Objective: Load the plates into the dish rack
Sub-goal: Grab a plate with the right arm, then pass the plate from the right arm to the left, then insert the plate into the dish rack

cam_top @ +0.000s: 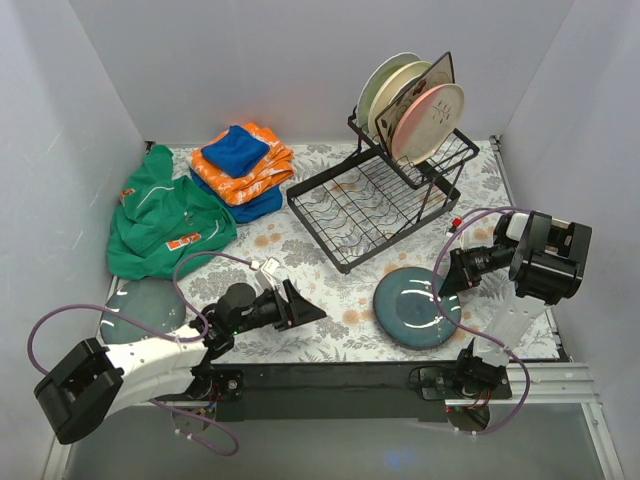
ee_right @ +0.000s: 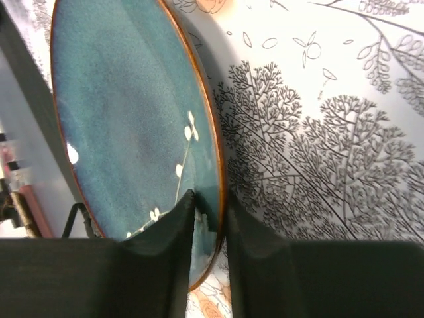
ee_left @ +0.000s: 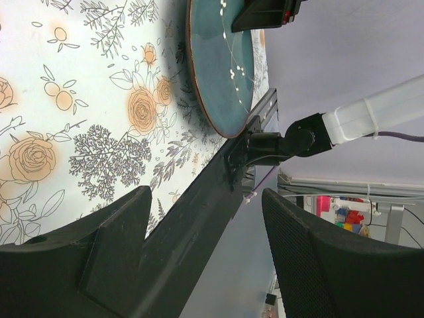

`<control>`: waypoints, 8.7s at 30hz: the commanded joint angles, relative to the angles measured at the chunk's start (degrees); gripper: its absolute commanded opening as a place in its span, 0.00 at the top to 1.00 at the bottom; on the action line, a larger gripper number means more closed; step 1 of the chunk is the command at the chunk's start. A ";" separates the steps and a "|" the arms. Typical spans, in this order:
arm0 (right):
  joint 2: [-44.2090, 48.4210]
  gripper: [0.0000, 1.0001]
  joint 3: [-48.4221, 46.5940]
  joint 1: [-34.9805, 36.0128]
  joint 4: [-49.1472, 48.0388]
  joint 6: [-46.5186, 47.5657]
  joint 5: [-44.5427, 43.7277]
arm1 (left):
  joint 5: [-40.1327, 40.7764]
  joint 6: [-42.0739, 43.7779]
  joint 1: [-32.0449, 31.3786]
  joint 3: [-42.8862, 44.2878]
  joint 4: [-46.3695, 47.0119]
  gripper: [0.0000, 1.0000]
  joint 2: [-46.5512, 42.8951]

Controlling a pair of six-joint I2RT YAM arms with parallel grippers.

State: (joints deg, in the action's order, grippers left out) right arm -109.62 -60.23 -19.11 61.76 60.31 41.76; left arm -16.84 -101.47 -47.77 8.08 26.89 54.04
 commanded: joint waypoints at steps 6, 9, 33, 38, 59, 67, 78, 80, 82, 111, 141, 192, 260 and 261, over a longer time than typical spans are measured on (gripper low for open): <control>-2.35 0.99 -2.52 0.04 7.84 7.09 4.47 | 1.46 0.31 -1.45 1.86 2.19 0.34 2.90; -1.82 0.99 -3.40 0.13 13.37 11.04 7.54 | 1.72 0.57 -1.80 2.12 3.51 0.34 4.31; 11.97 0.99 0.72 8.91 13.74 5.87 15.63 | 8.75 12.34 -10.32 17.23 17.49 0.37 36.22; 15.75 0.99 1.08 12.34 13.74 5.87 17.56 | 11.92 14.54 -11.65 16.53 21.78 0.39 38.94; 20.06 0.99 2.04 15.51 13.57 6.48 21.61 | 11.56 21.93 -14.90 22.07 19.18 1.00 41.85; 22.17 0.77 2.13 15.51 13.48 6.66 20.03 | 15.78 23.16 -14.99 21.55 10.64 1.00 34.83; 25.16 0.38 -1.64 15.25 12.51 3.68 17.48 | 18.60 24.56 -14.90 13.28 6.95 1.00 17.35; 26.12 0.36 -2.17 14.98 10.85 1.23 16.78 | 19.04 25.09 -14.98 12.58 4.49 1.00 15.05; 27.35 0.35 -1.91 14.81 8.13 -1.76 14.59 | 19.48 25.44 -14.90 12.49 1.95 1.00 12.16; 44.41 0.30 14.70 -0.30 -28.09 -27.27 7.63 | 21.59 32.21 -14.90 20.31 -16.87 1.00 -6.05; 47.66 0.30 15.75 -2.24 -28.45 -27.00 8.87 | 22.38 38.54 -14.90 35.42 -23.46 1.00 -2.45; 49.07 0.29 15.84 -2.42 -28.62 -27.35 9.31 | 9.63 48.47 -0.05 74.07 -21.27 1.00 24.78; 43.09 0.29 16.37 -4.35 -28.80 -27.62 11.85 | 20.97 80.02 -1.45 127.98 -4.40 1.00 71.38; 43.00 0.29 16.28 -4.35 -28.71 -27.53 11.86 | 21.49 80.72 -1.62 127.98 -4.39 1.00 71.29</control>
State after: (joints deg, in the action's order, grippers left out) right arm -66.35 -44.12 -22.94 34.11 32.97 51.62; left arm 1.93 -25.19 -48.82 133.01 10.09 130.02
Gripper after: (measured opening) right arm 0.710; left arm 0.098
